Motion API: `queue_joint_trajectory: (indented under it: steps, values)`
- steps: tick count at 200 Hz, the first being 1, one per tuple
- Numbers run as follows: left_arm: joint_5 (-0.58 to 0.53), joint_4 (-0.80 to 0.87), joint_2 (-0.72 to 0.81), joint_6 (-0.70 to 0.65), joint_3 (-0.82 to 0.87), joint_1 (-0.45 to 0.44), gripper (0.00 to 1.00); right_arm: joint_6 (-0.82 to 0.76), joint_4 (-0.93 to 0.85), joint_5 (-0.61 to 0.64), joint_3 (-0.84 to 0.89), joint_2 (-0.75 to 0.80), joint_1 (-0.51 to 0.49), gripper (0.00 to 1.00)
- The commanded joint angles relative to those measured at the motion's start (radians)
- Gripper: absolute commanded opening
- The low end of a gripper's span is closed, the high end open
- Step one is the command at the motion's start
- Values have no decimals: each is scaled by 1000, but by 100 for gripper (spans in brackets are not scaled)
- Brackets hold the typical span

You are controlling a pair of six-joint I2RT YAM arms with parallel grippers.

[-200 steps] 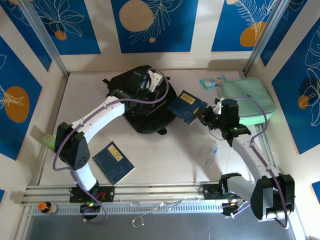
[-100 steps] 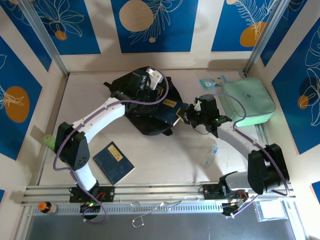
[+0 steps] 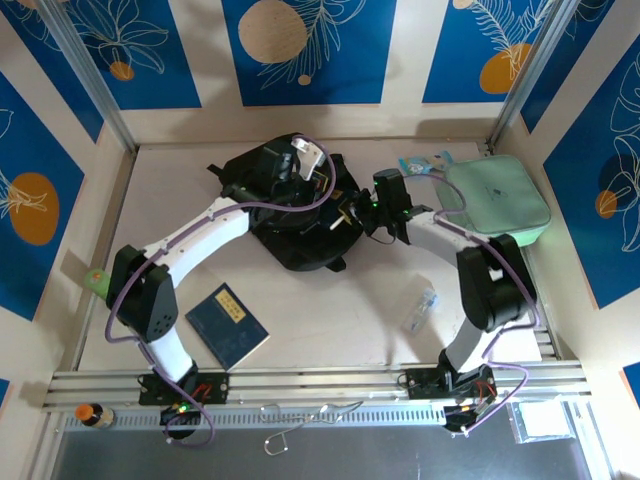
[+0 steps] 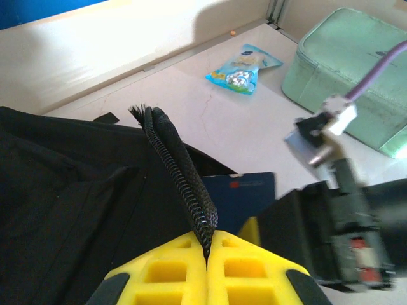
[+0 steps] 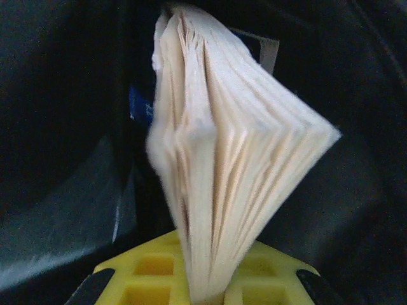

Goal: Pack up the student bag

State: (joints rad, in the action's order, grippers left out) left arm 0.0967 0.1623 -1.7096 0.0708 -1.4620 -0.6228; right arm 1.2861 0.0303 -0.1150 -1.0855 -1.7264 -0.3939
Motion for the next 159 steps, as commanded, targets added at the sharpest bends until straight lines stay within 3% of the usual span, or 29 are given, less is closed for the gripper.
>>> queue_joint_trajectory:
  steps: [1,53,90,123,159]
  values:
    - [37,-87,63,19,3,-4,0,26,4,45,-93,-91,-22,3]
    - [41,-88,69,46,2,-5,0,94,-52,93,-276,-314,-64,6]
    - [21,-87,59,49,-1,-5,0,98,-36,56,-310,-383,-68,19]
    - [0,-85,47,56,-3,-1,0,63,-61,37,-272,-311,-59,43]
    - [-12,-63,32,76,7,10,0,12,-7,-20,-51,-73,-33,57]
